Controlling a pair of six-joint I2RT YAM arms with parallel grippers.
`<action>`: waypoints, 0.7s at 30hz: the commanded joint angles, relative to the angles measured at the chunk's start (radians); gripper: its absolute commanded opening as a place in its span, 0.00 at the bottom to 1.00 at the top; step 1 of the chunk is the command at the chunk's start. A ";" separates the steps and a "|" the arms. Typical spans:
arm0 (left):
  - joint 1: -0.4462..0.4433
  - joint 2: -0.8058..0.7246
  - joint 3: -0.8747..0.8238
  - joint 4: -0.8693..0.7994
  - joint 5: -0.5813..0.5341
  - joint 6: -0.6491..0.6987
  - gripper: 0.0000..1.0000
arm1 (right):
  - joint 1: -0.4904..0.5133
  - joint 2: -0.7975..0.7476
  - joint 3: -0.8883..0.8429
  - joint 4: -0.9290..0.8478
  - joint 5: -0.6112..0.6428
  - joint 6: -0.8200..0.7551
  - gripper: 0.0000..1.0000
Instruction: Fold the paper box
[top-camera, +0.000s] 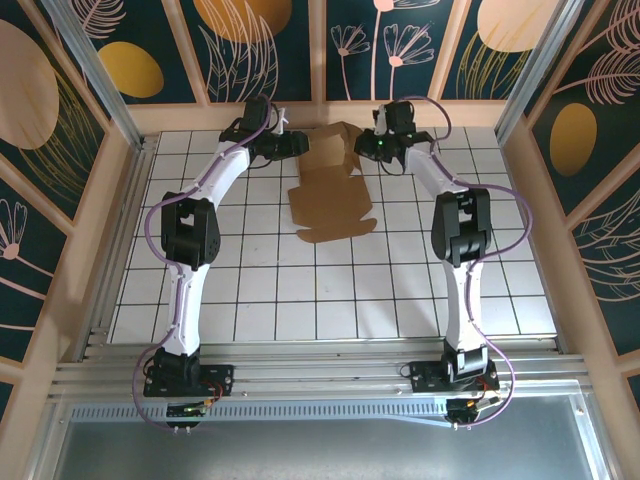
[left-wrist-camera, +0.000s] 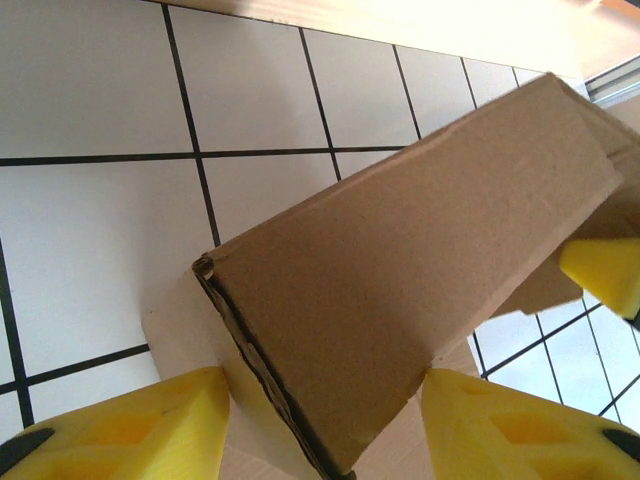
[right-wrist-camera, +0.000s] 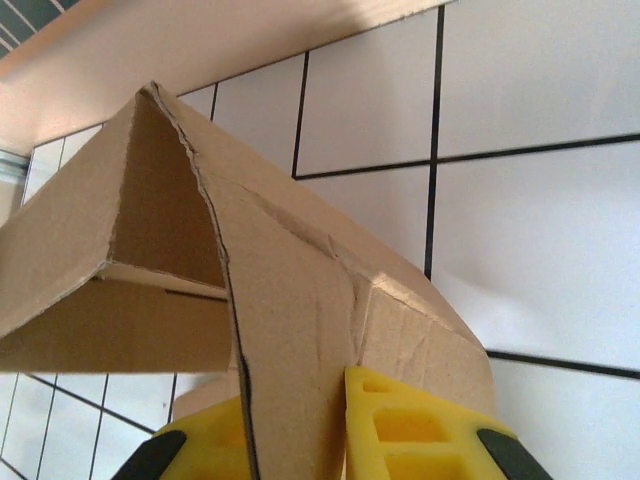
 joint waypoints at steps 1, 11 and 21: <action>-0.036 0.022 0.005 -0.032 0.031 -0.003 0.53 | 0.029 0.040 0.109 -0.052 -0.045 0.047 0.13; -0.037 0.019 0.009 -0.033 0.019 0.004 0.53 | 0.002 0.101 0.227 -0.108 -0.075 0.155 0.14; -0.038 0.025 0.019 -0.029 0.017 0.001 0.53 | 0.026 0.159 0.283 -0.199 -0.025 0.208 0.14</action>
